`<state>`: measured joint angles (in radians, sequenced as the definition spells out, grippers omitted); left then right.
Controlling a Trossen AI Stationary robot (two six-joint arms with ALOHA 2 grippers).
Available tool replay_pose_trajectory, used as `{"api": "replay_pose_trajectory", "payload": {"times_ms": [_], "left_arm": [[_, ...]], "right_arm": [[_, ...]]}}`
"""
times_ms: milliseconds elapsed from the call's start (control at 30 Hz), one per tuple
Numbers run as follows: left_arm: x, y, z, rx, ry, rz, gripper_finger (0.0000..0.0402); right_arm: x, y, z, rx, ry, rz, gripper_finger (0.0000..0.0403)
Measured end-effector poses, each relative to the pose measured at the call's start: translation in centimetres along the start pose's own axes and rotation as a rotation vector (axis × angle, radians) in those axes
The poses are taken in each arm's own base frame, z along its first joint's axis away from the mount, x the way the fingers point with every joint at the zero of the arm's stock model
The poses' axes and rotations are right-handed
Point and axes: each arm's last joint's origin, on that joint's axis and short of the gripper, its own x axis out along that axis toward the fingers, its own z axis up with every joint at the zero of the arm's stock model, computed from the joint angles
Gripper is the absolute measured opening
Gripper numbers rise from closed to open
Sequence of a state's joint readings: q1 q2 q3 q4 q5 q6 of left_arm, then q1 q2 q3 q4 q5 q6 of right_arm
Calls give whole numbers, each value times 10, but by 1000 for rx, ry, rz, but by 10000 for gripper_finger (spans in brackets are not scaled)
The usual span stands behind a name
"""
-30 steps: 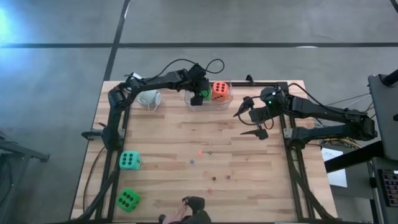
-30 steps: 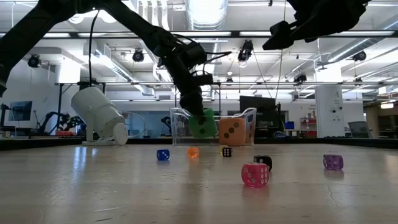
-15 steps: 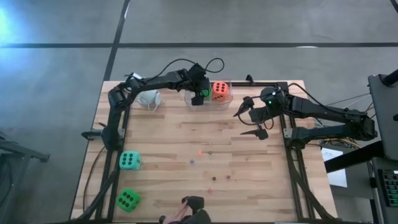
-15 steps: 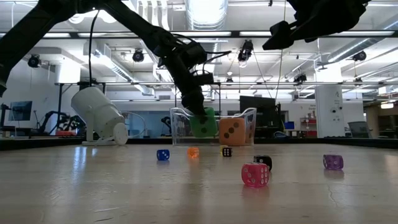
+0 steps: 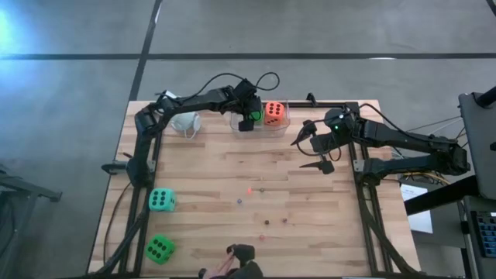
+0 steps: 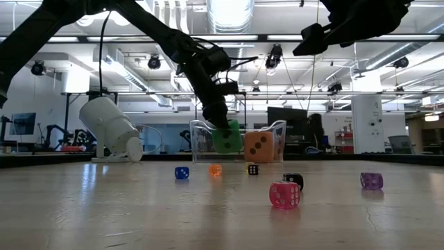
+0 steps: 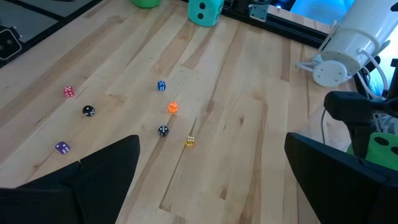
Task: Pick & Place Dice
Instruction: Put the top big green dice into the transparent bin
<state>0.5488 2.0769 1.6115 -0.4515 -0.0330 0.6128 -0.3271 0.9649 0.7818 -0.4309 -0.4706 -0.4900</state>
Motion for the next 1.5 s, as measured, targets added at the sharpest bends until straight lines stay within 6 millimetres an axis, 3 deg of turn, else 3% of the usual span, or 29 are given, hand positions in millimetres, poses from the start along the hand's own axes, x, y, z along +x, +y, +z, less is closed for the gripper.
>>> {"api": "replay_pose_trajectory", "payload": {"times_ms": [367,633,767,1033,1500], "left_arm": [[0,0,1,-8,-7,5,397],[0,0,1,-8,-6,4,395],[0,0,1,-12,-6,4,396],[0,0,1,-15,-6,4,395],[0,0,1,-14,-6,4,396]], "right_arm": [[0,-1,2,-43,-16,-11,400],[16,-20,3,-98,-27,-136,400],[22,-40,-7,-42,-12,-184,400],[15,-80,-27,241,-46,-339,400],[15,-85,-32,301,-41,-361,400]]}}
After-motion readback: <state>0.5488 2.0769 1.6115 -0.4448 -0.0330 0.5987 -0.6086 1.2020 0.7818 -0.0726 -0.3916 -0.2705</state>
